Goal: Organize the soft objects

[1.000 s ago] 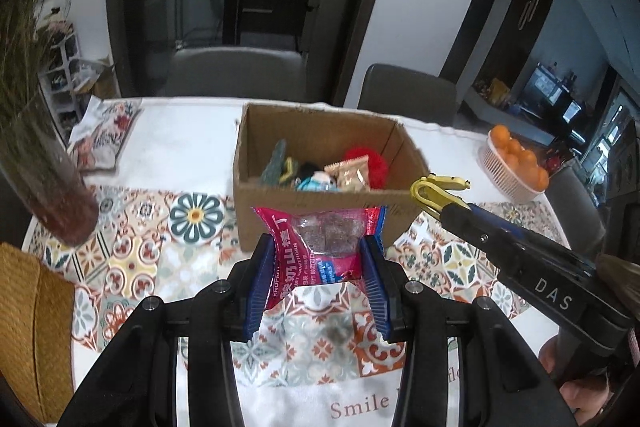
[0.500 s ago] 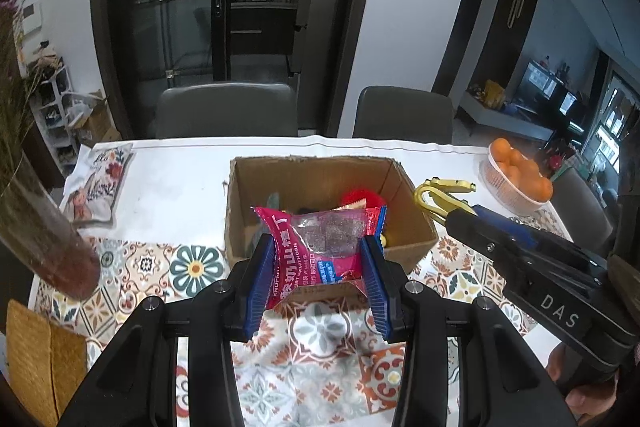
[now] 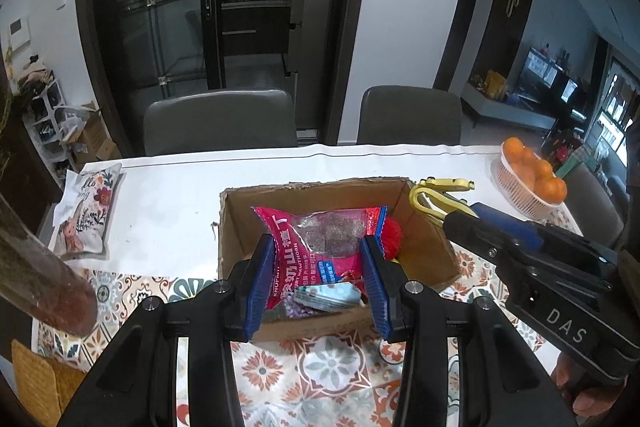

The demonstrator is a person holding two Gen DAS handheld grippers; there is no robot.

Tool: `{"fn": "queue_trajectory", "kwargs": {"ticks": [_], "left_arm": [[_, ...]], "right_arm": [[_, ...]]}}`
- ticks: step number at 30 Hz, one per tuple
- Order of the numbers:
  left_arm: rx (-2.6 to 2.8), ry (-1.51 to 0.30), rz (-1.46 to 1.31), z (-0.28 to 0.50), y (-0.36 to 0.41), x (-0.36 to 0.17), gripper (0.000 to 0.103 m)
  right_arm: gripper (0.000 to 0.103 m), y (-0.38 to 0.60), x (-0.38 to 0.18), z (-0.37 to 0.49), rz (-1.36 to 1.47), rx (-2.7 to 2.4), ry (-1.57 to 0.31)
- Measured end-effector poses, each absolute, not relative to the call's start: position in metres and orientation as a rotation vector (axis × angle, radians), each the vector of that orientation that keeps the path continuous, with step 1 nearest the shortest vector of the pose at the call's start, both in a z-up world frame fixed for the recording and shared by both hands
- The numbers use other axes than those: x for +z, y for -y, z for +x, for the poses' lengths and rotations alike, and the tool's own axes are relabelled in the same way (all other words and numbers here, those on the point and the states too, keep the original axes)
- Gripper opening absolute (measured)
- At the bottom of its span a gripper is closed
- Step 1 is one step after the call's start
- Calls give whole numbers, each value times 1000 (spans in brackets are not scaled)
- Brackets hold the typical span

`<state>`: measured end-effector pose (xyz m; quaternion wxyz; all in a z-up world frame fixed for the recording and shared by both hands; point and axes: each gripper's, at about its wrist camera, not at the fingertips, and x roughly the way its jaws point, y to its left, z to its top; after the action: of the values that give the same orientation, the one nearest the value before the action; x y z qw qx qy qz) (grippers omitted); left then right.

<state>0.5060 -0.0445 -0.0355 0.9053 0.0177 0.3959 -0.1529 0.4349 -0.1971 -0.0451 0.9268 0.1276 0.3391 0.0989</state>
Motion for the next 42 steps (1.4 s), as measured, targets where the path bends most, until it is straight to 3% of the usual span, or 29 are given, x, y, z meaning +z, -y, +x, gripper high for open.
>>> {"fn": "queue_trajectory", "kwargs": {"ticks": [10, 13, 18, 42], "left_arm": [[-317, -862, 58, 545, 51, -54, 45], [-335, -881, 41, 553, 50, -58, 53], [-302, -874, 60, 551, 47, -58, 54], [-205, -675, 128, 394, -6, 1, 71]], "right_arm": [[27, 195, -62, 466, 247, 209, -739], [41, 198, -66, 474, 263, 202, -765], [42, 207, -70, 475, 276, 152, -788], [42, 166, -15, 323, 178, 40, -624]]}}
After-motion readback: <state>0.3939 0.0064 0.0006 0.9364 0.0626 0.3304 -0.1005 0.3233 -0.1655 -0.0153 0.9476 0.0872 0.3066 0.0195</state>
